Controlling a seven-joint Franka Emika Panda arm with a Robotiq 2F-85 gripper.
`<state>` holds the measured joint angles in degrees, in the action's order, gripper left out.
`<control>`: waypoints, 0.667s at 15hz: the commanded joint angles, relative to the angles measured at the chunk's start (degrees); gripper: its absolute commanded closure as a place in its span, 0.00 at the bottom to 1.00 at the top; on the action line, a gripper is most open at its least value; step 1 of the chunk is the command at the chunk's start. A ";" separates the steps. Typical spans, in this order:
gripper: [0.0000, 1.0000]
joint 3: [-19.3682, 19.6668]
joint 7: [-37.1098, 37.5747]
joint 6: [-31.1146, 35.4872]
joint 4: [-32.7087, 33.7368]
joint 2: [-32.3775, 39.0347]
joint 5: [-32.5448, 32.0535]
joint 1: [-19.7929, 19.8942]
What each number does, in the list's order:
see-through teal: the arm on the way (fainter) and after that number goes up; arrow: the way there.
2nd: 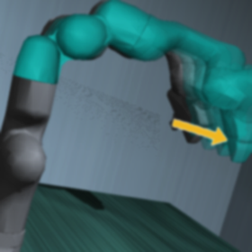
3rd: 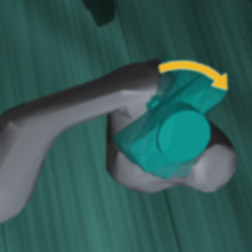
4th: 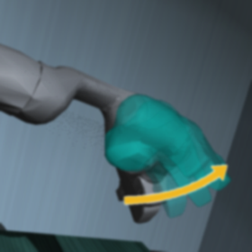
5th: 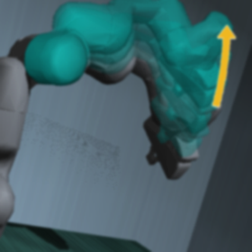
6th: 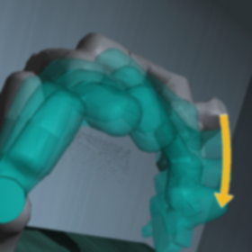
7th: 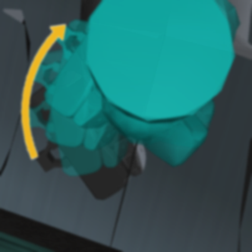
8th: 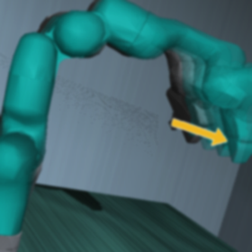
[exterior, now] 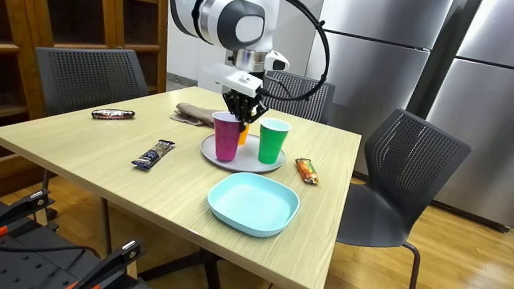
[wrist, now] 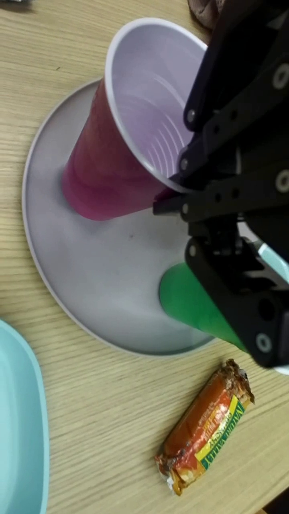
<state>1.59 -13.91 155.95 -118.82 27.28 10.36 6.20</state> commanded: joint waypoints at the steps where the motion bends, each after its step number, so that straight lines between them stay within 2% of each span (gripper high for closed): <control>1: 0.65 -2.22 0.04 -2.27 0.27 -1.35 -0.63 2.13; 8: 0.11 -4.51 -2.11 -1.87 -1.30 -4.85 0.56 4.13; 10: 0.01 -4.82 -2.54 -1.78 -1.46 -5.78 0.77 4.47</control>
<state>-1.34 -14.52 155.86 -118.87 24.74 10.41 8.64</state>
